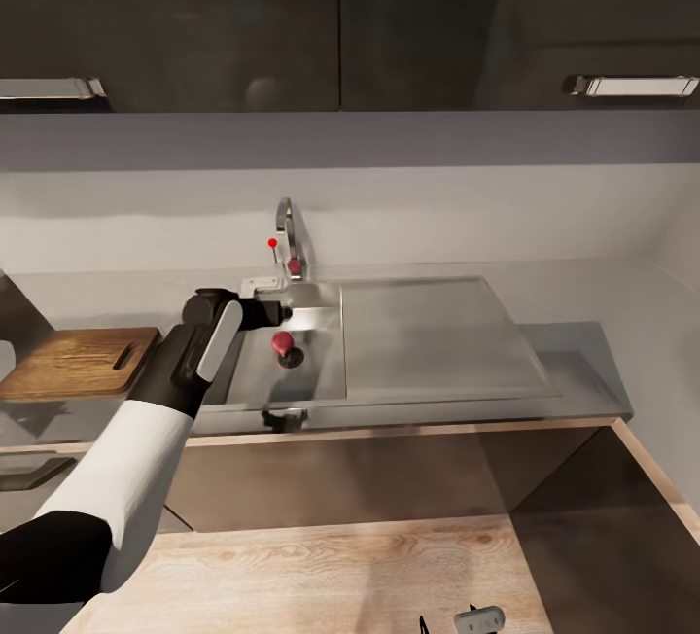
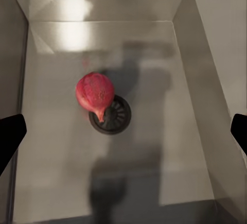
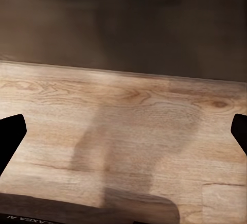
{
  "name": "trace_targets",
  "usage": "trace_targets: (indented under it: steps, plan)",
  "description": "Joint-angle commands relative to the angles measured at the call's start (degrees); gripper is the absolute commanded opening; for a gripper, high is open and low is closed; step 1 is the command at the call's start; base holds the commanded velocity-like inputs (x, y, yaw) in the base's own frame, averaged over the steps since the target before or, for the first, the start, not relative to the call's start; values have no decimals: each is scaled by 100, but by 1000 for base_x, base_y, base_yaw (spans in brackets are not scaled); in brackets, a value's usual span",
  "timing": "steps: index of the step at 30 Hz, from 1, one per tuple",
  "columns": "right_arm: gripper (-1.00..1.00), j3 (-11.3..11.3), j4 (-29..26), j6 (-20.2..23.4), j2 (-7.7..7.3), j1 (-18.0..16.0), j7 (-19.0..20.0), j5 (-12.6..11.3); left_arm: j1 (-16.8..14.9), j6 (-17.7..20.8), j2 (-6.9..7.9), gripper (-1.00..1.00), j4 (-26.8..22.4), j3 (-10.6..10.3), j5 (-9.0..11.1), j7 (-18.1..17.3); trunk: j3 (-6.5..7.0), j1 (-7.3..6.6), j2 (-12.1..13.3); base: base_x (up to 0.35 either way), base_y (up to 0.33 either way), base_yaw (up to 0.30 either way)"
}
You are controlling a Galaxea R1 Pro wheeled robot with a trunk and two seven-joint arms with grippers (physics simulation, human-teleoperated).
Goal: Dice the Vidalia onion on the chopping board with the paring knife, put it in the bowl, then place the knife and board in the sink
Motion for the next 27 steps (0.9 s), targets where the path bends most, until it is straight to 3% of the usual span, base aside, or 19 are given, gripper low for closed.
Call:
trace_targets:
  steps: [1,12,27]
  plan:
    - [100,-29,6,-15,1,-5,-42,63,-5,16,1,100,11,-6,61,57,-11,3,-11,0,0,0]
    - [100,-33,6,-15,1,-5,-42,64,-5,-459,-7,100,441,-4,67,45,-11,3,-11,48,0,0]
    - [100,-30,6,-15,1,-5,-42,65,-5,-690,-3,100,864,-4,69,43,-11,3,-11,270,0,0]
